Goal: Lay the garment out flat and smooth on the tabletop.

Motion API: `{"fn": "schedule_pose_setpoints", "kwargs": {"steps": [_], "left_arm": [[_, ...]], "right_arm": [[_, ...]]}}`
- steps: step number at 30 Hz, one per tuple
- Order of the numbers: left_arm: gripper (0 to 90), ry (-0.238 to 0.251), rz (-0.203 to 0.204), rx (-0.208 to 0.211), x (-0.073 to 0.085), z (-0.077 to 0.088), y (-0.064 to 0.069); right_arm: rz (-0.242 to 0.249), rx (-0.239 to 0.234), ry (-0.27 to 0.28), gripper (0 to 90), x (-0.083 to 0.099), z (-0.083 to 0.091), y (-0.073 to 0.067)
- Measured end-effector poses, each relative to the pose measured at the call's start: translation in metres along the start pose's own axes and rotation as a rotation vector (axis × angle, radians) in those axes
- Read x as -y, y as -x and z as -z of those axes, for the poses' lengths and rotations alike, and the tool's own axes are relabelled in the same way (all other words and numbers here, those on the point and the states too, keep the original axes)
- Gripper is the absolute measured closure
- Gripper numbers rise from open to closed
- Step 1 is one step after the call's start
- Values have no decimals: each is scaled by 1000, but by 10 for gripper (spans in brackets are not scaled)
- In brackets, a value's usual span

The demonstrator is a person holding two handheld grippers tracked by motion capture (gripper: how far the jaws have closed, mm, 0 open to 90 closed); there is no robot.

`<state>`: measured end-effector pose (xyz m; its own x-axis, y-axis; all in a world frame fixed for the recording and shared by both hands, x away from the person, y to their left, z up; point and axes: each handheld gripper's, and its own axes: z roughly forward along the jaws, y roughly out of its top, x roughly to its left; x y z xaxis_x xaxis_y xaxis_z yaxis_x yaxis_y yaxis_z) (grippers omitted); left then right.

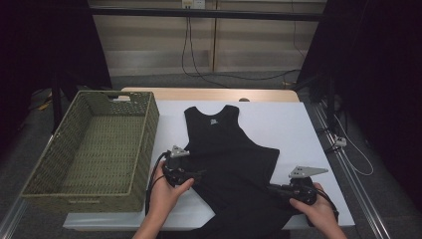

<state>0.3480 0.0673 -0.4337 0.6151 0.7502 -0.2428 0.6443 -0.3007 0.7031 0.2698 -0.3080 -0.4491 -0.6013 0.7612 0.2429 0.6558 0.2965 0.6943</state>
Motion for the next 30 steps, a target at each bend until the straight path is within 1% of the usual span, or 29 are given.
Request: {"fn": "schedule_pose_setpoints", "kwargs": {"steps": [1, 2, 3, 4, 5, 6, 8, 9, 10, 11, 12, 13, 14, 15, 16, 17, 18, 19, 20, 21, 22, 23, 25, 27, 28, 29, 30], "left_arm": [[224, -4, -4, 8, 2, 0, 0], [223, -8, -4, 12, 3, 0, 0], [223, -16, -6, 4, 4, 1, 1], [223, -13, 4, 20, 6, 0, 3], [223, -14, -5, 19, 8, 1, 5], [223, -14, -9, 25, 9, 1, 6], [223, -19, -20, 24, 11, 3, 9], [223, -16, -16, 29, 12, 4, 11], [223, -21, -17, 34, 12, 5, 12], [223, -15, -16, 39, 14, 6, 14], [231, -18, -21, 46, 15, 6, 15], [237, -15, -20, 55, 16, 6, 16], [241, -22, -31, 58, 16, 7, 17], [246, -25, -25, 66, 17, 7, 18], [262, -21, -28, 78, 17, 7, 19], [287, -19, -9, 76, 18, 7, 20], [294, -31, -5, 73, 18, 7, 22], [296, -25, -39, 92, 17, 7, 23], [316, -19, -21, 104, 18, 7, 26], [329, -20, -35, 107, 18, 7, 27], [333, -27, -54, 111, 18, 6, 28], [351, -37, -38, 122, 18, 5, 30], [388, -41, -59, 124, 19, 3, 31], [444, -55, -50, 139, 21, 0, 35], [490, -68, -59, 146, 21, 0, 36], [523, -71, -60, 154, 21, 0, 40], [558, -88, -70, 158, 21, -1, 43]], "right_arm": [[11, 3, 0, 850, 2, 2, -2], [7, -4, -6, 850, 4, 5, -5], [11, -2, 0, 849, 7, 8, -7], [9, 1, 2, 848, 9, 11, -9], [19, 0, 5, 848, 11, 13, -10], [17, -11, -6, 849, 13, 15, -11], [23, -12, -4, 849, 14, 17, -14], [22, -13, -13, 848, 14, 18, -15], [29, 1, -8, 843, 13, 17, -15], [24, 28, -9, 814, 12, 17, -15], [22, 45, 0, 726, 10, 15, -14], [16, 71, 18, 658, 9, 13, -13], [9, 91, 14, 655, 7, 12, -12], [13, 94, 23, 638, 6, 11, -10], [4, 104, 39, 596, 5, 11, -11], [2, 116, 47, 574, 4, 10, -11], [1, 125, 51, 567, 3, 10, -11], [5, 132, 54, 555, 2, 10, -11], [9, 133, 56, 554, 2, 10, -11], [15, 145, 55, 555, 2, 9, -11], [16, 146, 56, 559, 1, 9, -11], [12, 144, 54, 571, 1, 8, -11], [19, 144, 51, 586, 1, 7, -12], [22, 147, 44, 612, 2, 5, -12], [32, 150, 39, 646, 2, 3, -12], [34, 153, 35, 672, 2, 2, -12], [35, 151, 28, 694, 1, 1, -13]]}}
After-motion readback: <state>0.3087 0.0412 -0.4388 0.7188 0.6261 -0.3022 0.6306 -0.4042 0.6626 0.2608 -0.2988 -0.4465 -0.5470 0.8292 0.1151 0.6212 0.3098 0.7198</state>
